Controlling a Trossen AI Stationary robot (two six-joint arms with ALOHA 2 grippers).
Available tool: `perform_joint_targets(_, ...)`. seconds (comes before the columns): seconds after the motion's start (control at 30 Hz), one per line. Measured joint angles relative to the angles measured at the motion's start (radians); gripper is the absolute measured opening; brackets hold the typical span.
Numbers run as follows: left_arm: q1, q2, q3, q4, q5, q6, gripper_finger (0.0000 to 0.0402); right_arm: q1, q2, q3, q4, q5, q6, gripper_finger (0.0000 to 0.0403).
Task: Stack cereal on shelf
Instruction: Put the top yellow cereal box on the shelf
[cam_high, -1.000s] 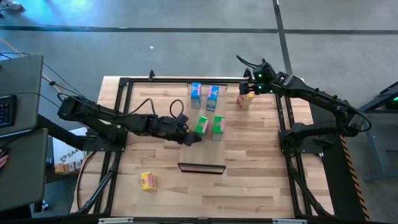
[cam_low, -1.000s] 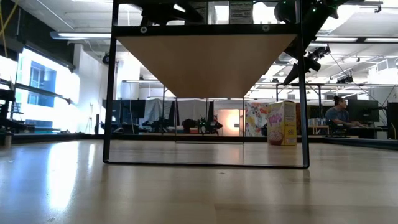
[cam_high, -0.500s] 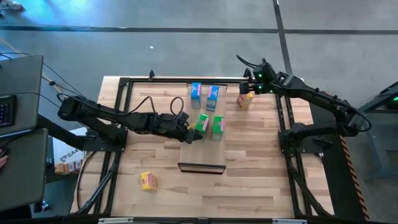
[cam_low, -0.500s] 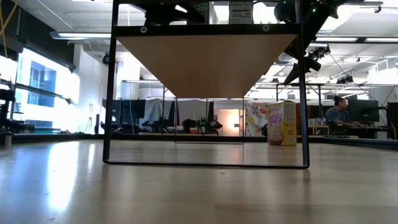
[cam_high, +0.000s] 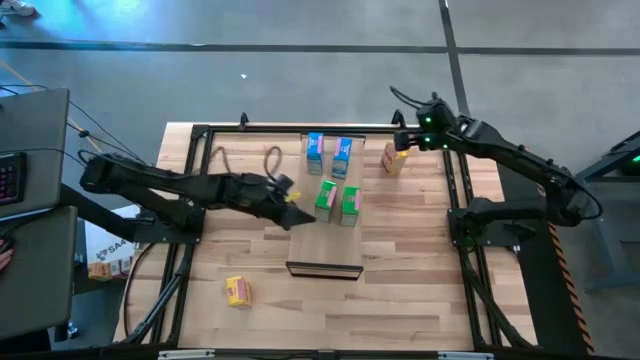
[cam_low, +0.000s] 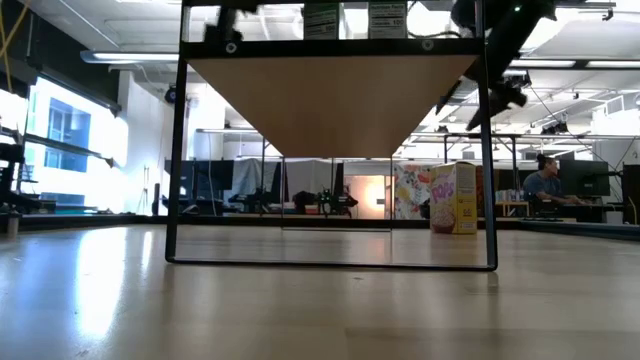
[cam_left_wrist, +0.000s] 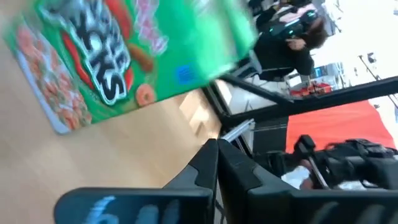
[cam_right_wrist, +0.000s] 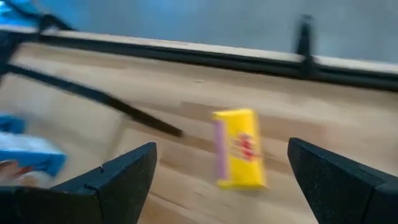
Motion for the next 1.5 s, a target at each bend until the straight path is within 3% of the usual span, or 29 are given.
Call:
perform_joint_targets(0.2,0.003,-0.210,0.000,-0.082,-0.153,0.175,0.0000,-0.016,-0.027,0.000,-0.187,0.060,0.025,0.0357)
perform_joint_targets(0.3,0.027,-0.297,0.001,-0.096,-0.225,0.297,0.0000,-0.015,-0.007,-0.019,-0.131,0.022,0.012,0.0357)
perform_joint_targets(0.43,0.076,-0.352,0.002,-0.132,-0.240,0.324,0.0000,-0.023,0.057,-0.062,-0.022,0.029,-0.011,0.0357)
perform_joint_targets(0.83,0.091,-0.328,0.001,-0.145,-0.239,0.332,0.0000,-0.045,0.273,-0.068,0.110,0.069,-0.166,0.0357)
perform_joint_targets(1.27,0.092,-0.328,0.001,-0.140,-0.272,0.362,0.0000,-0.044,0.382,-0.068,0.089,0.039,-0.156,0.0356)
perform_joint_targets(1.5,0.092,-0.328,0.001,-0.142,-0.272,0.374,0.0000,-0.044,0.383,-0.068,0.103,0.038,-0.140,0.0286)
